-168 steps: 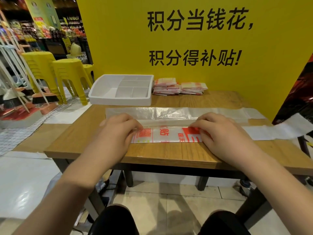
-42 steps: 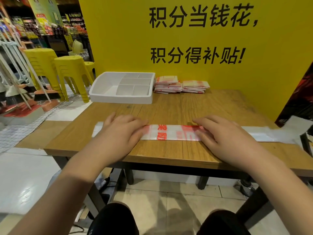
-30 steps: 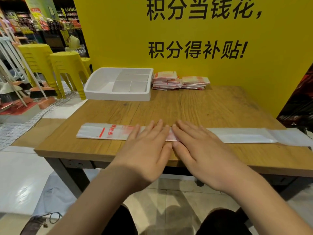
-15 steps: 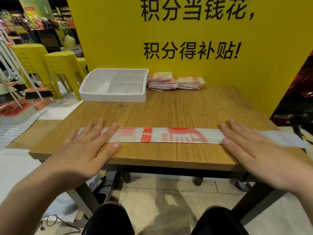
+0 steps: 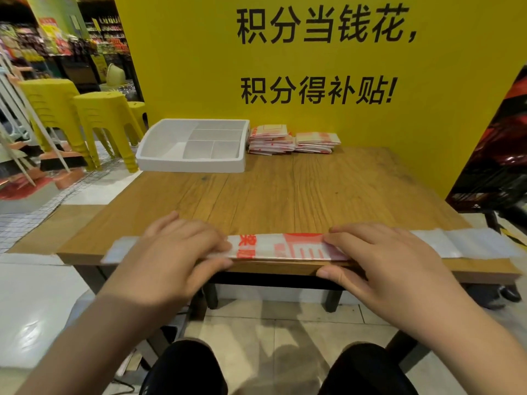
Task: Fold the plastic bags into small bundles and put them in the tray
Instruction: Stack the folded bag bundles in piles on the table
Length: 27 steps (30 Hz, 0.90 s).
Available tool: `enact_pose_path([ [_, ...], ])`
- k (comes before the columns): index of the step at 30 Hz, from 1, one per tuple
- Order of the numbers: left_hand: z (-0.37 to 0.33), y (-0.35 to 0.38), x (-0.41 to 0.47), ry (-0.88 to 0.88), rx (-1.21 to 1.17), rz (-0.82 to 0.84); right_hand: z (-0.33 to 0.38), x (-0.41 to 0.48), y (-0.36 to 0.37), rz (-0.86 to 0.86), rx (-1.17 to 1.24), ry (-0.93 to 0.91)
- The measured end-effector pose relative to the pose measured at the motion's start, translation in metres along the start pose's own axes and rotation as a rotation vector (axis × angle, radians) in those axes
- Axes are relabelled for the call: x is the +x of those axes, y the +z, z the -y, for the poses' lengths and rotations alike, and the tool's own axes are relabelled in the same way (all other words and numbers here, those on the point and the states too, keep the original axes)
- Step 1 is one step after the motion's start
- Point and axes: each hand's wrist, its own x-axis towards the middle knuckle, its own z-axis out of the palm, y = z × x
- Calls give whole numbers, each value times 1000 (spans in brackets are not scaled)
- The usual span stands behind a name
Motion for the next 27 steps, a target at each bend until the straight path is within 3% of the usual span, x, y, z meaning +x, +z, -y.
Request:
enact_pose_path([
  [3,-4,-31,17,46,44,-35,5,5,-11,27,-91,-119],
  [6,-11,-64,48,83,125,-126,12,14,-36,60,-39,-113],
  [10,-19,-83,91,88,212,-141,3,30,-63,238,383,-67],
  [12,-26,-79,102,50,202,-242,-2,34,-69,297,668,0],
  [14,-41,-69,96,16,71,-415,-2,36,-68,251,1022,127],
  [16,-68,-56,76,-6,-229,-516,1,40,-64,125,1337,288],
  [18,-96,-40,52,-58,-580,-415,3,48,-59,14,1547,401],
  [21,-127,-18,30,-178,-911,-98,3,65,-49,-58,1657,453],
  [23,-137,-4,21,-271,-1119,70,4,75,-37,-59,1632,515],
  [27,-141,11,3,-437,-1349,174,3,81,-15,-17,1340,699],
])
